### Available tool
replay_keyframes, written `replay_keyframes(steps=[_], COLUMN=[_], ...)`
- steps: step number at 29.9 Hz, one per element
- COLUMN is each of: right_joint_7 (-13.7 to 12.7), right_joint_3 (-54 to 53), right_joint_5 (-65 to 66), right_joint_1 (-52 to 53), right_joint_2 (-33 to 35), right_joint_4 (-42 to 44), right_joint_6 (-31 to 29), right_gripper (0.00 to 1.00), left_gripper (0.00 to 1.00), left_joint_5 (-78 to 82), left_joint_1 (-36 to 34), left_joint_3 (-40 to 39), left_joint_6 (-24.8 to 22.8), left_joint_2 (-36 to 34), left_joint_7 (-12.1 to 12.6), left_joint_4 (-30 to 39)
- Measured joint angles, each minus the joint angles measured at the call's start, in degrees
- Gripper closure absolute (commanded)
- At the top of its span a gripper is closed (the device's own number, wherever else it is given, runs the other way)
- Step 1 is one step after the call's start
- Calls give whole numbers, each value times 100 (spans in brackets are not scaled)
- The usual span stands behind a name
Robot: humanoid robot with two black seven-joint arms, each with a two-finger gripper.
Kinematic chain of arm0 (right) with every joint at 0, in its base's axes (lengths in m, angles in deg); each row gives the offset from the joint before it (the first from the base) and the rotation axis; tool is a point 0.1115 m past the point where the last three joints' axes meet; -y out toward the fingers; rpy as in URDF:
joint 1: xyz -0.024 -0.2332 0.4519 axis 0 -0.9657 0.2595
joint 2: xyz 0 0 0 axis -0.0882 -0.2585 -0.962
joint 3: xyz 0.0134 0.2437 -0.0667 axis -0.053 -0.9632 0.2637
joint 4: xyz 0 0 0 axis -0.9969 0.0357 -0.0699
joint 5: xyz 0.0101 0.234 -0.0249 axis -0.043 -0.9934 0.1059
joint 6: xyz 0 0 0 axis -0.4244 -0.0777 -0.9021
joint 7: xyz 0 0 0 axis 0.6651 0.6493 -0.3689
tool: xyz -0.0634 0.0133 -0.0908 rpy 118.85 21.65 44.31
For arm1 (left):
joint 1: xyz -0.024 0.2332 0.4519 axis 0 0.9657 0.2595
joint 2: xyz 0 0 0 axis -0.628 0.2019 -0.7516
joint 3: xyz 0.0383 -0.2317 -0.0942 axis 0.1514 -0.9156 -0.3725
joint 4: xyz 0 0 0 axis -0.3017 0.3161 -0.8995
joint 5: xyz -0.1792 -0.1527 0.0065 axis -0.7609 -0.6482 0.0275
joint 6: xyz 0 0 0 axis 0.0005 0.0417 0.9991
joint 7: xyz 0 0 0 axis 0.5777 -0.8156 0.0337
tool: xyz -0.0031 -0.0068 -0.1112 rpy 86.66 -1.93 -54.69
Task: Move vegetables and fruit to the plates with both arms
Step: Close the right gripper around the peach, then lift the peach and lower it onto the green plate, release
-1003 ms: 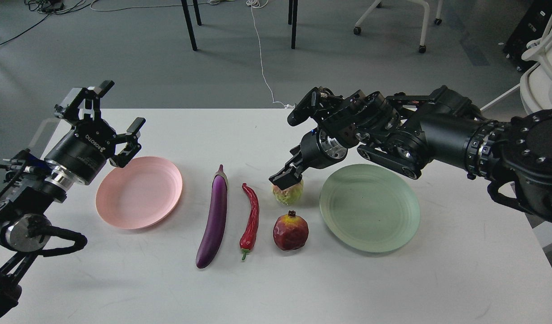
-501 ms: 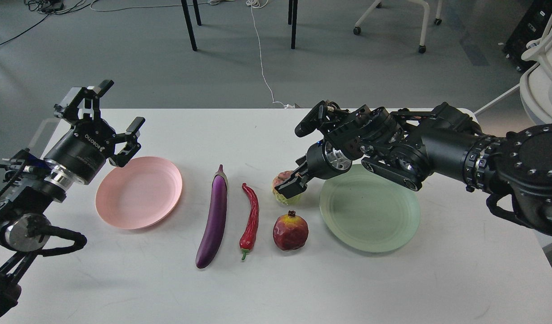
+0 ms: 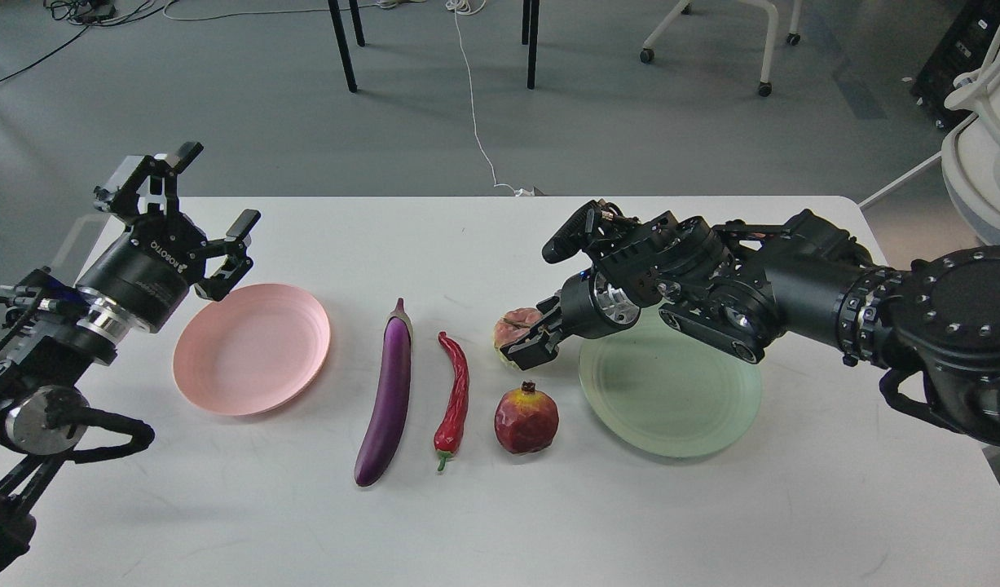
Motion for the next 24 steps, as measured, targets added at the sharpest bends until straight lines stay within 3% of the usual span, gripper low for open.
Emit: replay_keyframes(steps=[11,18,24], right_joint_7=[3,1,0], right_joint_3=[13,433,662], right_joint_5=[-33,73,423], right_joint_1=[758,1424,1287], right_joint_2=[70,1525,2459], right_joint_4=[-300,-1624,-1883], right_joint_6=[-62,-81,-82], right_gripper=[58,57,55], left_gripper=[1,1,1], left_joint_5=[0,0,0], left_joint_1=[0,0,0], left_joint_3=[-1,-3,11], left_joint_6=[-1,-2,-1], left_joint_2=[7,9,35], left_joint_7=[0,-2,-2], left_joint_4=[2,59,116])
